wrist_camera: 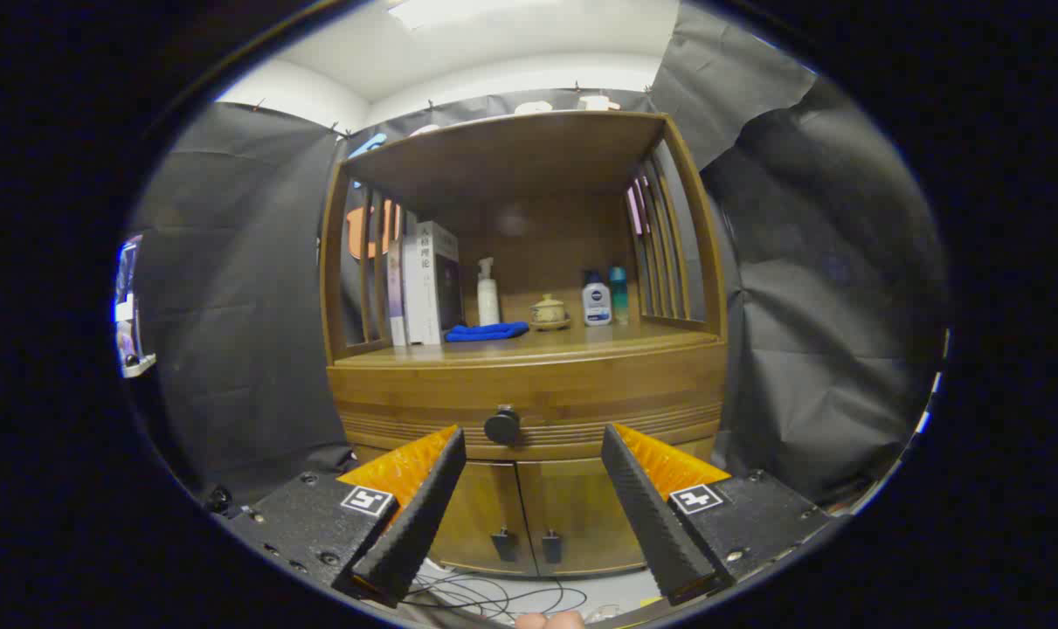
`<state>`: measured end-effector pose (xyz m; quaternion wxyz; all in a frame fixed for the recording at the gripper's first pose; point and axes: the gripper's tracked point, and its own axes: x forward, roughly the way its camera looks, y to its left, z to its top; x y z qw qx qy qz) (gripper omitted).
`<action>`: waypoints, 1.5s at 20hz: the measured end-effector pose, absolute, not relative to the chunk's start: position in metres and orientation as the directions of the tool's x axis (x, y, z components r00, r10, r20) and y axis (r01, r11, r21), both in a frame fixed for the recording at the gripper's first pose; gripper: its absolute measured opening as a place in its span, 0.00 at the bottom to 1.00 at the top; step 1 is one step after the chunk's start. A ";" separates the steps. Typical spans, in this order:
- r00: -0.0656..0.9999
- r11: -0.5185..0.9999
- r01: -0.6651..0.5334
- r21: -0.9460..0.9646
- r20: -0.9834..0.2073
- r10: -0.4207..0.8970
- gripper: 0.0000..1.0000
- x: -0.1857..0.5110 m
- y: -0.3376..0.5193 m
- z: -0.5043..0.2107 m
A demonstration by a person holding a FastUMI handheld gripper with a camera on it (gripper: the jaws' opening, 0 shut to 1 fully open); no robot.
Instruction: Pull open the drawer, take out the items inside it, and place them on the countertop above the cabinet.
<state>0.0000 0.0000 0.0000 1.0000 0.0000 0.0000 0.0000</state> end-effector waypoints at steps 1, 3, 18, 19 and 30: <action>1.000 1.000 0.000 0.004 -0.006 0.000 1.00 0.000 0.000 -0.002; 1.000 1.000 0.006 0.018 -0.020 -0.006 1.00 0.001 -0.002 -0.006; 0.999 1.000 0.029 0.003 -0.023 -0.029 1.00 0.001 -0.008 -0.008; 0.999 1.000 0.032 0.002 -0.024 -0.031 1.00 0.000 -0.008 -0.009; 0.999 0.999 0.032 -0.031 -0.043 -0.034 1.00 0.006 -0.007 -0.012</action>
